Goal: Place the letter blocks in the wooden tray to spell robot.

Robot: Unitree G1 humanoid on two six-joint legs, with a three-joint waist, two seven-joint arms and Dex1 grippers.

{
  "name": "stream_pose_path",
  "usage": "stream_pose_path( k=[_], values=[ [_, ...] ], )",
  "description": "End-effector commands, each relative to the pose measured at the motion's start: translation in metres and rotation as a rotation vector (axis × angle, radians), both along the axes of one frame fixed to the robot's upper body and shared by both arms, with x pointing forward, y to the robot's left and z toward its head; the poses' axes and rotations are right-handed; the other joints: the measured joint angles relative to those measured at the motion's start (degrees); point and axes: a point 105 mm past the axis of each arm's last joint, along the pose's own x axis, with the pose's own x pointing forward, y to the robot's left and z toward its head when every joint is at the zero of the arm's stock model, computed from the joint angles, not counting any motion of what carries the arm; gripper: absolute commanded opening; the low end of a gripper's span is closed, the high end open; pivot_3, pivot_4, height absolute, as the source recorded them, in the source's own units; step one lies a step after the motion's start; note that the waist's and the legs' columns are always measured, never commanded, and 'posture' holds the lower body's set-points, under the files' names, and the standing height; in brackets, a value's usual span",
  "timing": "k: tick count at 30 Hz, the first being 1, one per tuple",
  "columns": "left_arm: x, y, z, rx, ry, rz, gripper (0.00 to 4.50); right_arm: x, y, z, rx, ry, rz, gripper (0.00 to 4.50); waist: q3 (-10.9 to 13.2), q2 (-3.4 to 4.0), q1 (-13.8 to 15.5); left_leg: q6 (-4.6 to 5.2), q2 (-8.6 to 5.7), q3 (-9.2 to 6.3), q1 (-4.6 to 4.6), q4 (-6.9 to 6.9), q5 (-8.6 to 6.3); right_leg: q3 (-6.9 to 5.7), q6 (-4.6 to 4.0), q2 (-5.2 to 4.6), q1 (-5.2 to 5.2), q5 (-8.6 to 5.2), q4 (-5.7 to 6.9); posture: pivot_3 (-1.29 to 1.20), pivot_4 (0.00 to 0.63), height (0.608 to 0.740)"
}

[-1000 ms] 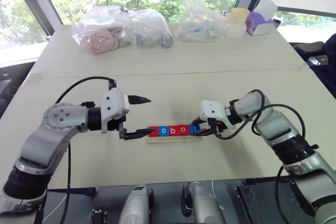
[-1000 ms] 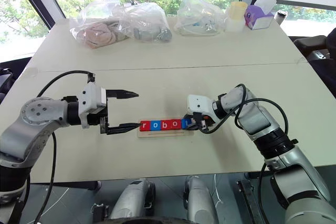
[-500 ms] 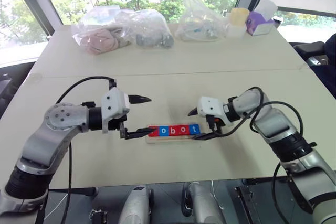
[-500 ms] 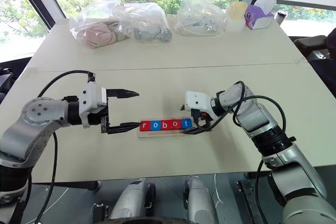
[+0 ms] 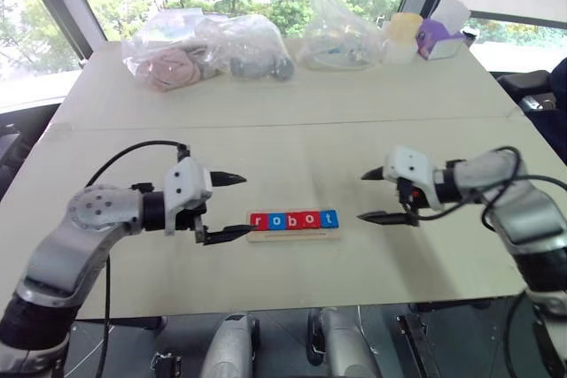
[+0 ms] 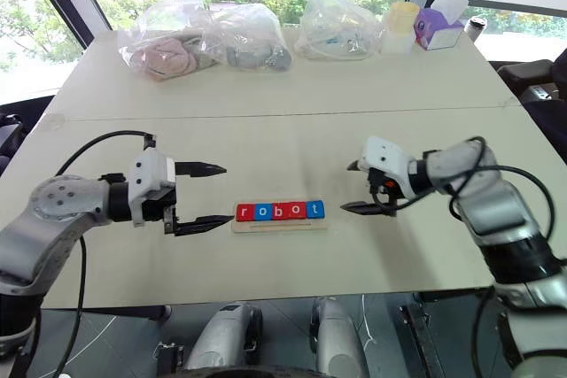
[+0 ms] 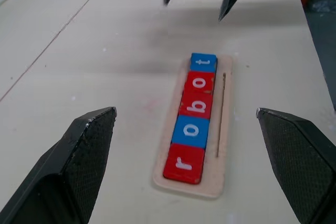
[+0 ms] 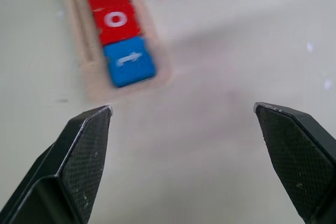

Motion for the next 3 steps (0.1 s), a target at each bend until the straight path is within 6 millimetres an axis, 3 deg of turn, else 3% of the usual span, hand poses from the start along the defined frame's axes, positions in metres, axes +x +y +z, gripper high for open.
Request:
stream_pose_path(
  k=[1, 3],
  values=[
    [-0.008, 0.0044, 0.0092, -0.003, -0.008, 0.009, 4.5, -0.0156, 0.0, 0.0216, 0.041, -0.036, -0.023, 4.46, -0.01, -0.01, -0.11, 0.0, 0.02, 0.0, 0.06, 0.01, 0.0, 0.01, -0.05, 0.0, 0.03, -0.03, 0.0, 0.0, 0.15, 0.74],
    [-0.0116, 0.0081, 0.0066, 0.011, 0.021, 0.011, 4.5, -0.0215, -0.002, 0.0232, 0.055, -0.024, -0.056, 4.46, 0.0, -0.01, -0.1, 0.0, 0.05, -0.01, 0.11, 0.01, 0.0, 0.02, -0.07, -0.02, 0.03, -0.03, 0.0, 0.0, 0.15, 0.74]
  ],
)
